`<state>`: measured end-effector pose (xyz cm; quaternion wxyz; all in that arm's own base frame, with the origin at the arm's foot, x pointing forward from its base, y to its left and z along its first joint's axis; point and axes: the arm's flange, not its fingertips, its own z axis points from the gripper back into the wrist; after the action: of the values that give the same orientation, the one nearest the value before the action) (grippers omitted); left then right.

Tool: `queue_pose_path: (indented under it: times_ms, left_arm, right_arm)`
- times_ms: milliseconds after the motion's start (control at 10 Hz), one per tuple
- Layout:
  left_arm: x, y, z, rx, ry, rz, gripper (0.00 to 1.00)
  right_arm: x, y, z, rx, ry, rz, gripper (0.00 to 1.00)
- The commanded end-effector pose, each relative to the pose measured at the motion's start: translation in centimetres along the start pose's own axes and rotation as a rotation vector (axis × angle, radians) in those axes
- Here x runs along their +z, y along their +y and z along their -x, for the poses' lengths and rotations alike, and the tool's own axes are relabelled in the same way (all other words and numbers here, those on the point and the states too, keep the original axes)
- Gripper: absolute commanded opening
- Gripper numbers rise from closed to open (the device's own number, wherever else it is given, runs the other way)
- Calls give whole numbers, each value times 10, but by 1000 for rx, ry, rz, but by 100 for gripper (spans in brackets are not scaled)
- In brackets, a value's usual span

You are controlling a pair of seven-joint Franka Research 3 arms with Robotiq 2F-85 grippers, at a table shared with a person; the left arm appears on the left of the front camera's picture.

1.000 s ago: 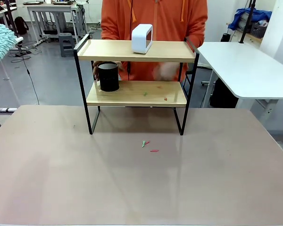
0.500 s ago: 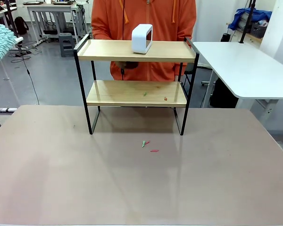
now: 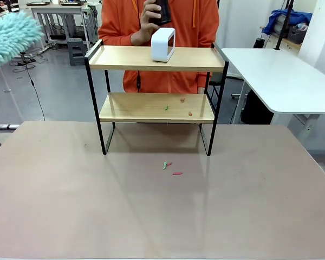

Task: Clean the shelf.
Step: Clean the remaining tier of the Shelf with the Duster once objects are removed.

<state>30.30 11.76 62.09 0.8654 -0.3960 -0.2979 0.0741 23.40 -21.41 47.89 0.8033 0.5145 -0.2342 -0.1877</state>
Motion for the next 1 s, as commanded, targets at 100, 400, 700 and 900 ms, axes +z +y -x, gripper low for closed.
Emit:
queue_pose_path:
  times_ms: [100,400,700,900]
  left_arm:
    - [51,-29,35,-243,131,144,12]
    - [45,-39,75,-457,474,269,12]
    - [-10,-50,108,-520,544,108,12]
    - [-60,-58,126,-518,531,-11,12]
  right_arm:
    - [0,2,-3,24,-12,-21,100]
    - [0,2,-3,24,-12,-21,100]
    - [0,2,-3,24,-12,-21,100]
    - [0,2,-3,24,-12,-21,100]
